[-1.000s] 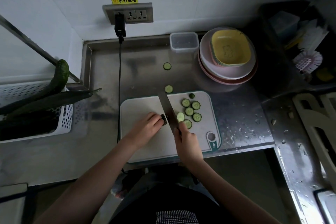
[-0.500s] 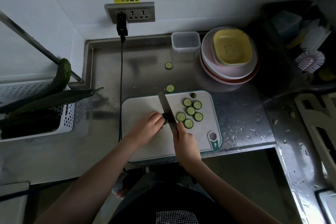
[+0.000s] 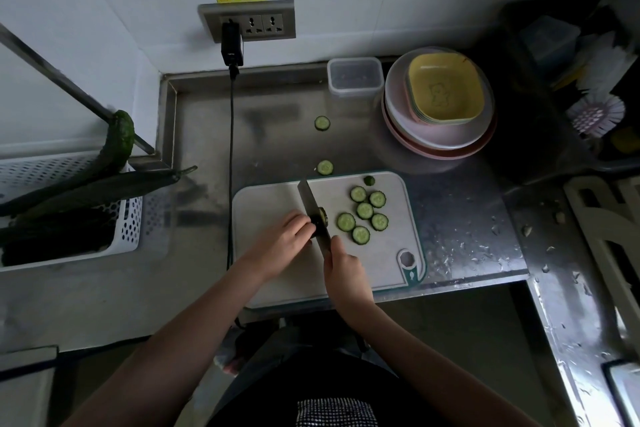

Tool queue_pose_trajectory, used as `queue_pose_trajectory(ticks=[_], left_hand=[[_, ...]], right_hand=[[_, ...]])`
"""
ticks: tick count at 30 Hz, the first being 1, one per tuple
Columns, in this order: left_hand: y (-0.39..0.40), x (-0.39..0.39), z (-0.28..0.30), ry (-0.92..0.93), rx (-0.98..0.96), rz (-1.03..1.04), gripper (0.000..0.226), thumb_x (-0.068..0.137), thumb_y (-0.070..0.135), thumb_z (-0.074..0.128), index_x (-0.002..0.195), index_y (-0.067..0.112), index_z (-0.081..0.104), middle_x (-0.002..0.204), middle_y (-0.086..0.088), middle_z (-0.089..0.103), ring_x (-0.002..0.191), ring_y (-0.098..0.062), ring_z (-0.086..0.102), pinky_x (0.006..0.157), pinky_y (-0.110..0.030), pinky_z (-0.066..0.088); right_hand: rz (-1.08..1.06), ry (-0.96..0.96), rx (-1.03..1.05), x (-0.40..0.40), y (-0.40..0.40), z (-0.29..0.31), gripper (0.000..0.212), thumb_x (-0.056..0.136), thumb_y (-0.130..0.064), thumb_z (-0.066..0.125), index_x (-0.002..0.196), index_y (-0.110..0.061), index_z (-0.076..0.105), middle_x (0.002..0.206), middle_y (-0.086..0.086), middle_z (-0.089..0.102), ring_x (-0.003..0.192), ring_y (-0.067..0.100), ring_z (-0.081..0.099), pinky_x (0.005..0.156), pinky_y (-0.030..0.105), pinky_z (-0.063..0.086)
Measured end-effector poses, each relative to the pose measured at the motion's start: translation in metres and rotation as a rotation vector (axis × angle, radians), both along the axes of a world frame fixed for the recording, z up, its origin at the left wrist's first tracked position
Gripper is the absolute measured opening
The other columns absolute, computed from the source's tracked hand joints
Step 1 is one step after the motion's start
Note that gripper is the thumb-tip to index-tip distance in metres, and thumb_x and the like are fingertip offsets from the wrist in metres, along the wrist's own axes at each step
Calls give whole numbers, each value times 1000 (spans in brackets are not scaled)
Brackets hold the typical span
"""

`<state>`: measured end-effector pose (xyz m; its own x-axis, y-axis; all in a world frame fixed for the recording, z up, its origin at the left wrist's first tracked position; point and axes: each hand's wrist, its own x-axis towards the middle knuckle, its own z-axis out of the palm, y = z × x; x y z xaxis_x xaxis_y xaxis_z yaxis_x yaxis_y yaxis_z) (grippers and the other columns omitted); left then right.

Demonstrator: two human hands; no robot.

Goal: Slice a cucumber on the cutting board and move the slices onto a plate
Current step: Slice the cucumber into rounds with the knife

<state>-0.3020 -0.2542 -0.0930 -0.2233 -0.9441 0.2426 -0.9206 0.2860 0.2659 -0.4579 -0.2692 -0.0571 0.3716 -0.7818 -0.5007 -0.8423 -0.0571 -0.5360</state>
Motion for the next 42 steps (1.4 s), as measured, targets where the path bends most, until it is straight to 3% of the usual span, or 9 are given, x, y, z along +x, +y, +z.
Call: queue_pose_trajectory(ticks=[3, 8, 11, 13, 16, 19, 29, 36, 42], left_hand=[[1, 1, 1, 1, -17, 1, 15, 74, 1, 69, 89, 3, 66, 93, -10, 63, 95, -20, 48, 70, -32, 55], [1, -1, 4, -12, -48, 30, 25, 84, 14, 45, 86, 4, 68, 89, -8, 64, 93, -18, 49, 69, -28, 51], [2, 0, 3, 13, -32, 46, 12, 77, 10, 69, 86, 4, 67, 90, -10, 63, 92, -20, 53, 66, -32, 56], [3, 0, 3, 23, 7, 39, 21, 68, 9, 79, 84, 3, 66, 88, -11, 63, 89, -22, 57, 63, -33, 57], [4, 1, 4, 8, -16, 33, 11, 76, 9, 68, 84, 2, 65, 87, -11, 62, 87, -23, 57, 56, -32, 56], [3, 3, 3, -3, -34, 38, 26, 84, 20, 48, 87, 2, 68, 88, -12, 63, 91, -20, 50, 56, -31, 52], [5, 3, 4, 15, -46, 54, 27, 88, 17, 46, 89, 1, 68, 87, -12, 63, 91, -21, 50, 58, -32, 55], [5, 4, 7, 5, -5, 56, 29, 86, 20, 45, 90, 1, 67, 91, -11, 62, 93, -21, 49, 57, -31, 53], [5, -2, 2, -125, -17, -76, 24, 72, 5, 68, 96, 6, 65, 102, -10, 61, 103, -27, 48, 86, -39, 49]], right_hand=[[38, 56, 4, 1, 1, -3, 8, 99, -15, 32, 106, -17, 31, 88, 19, 63, 80, 37, 62, 67, 46, 52], [86, 116, -31, -2, -4, -6, 6, 99, -16, 33, 104, -17, 32, 91, 17, 64, 84, 36, 62, 66, 41, 46], [56, 149, -78, -12, -9, -4, 8, 99, -14, 32, 106, -17, 33, 89, 16, 64, 82, 35, 63, 67, 42, 49], [-3, 129, -99, -21, -12, -1, 12, 99, -14, 31, 111, -14, 35, 85, 16, 64, 77, 34, 63, 65, 43, 50], [-35, 45, -136, -22, -12, 7, 8, 100, -16, 32, 106, -13, 37, 79, 16, 63, 72, 36, 62, 58, 40, 47], [9, -24, -147, -12, -8, 13, 7, 100, -16, 33, 105, -13, 37, 78, 17, 62, 72, 38, 60, 57, 39, 44], [16, -35, -123, -2, -7, 12, 15, 101, -18, 32, 113, -12, 38, 83, 18, 63, 75, 36, 60, 57, 35, 41], [-39, -75, -148, -5, -7, 8, 9, 101, -21, 34, 107, -15, 38, 74, 13, 62, 63, 32, 57, 52, 38, 45], [-354, -224, -145, -31, -26, 9, 15, 98, -23, 40, 85, -16, 39, 61, 8, 52, 50, 28, 52, 43, 41, 46]])
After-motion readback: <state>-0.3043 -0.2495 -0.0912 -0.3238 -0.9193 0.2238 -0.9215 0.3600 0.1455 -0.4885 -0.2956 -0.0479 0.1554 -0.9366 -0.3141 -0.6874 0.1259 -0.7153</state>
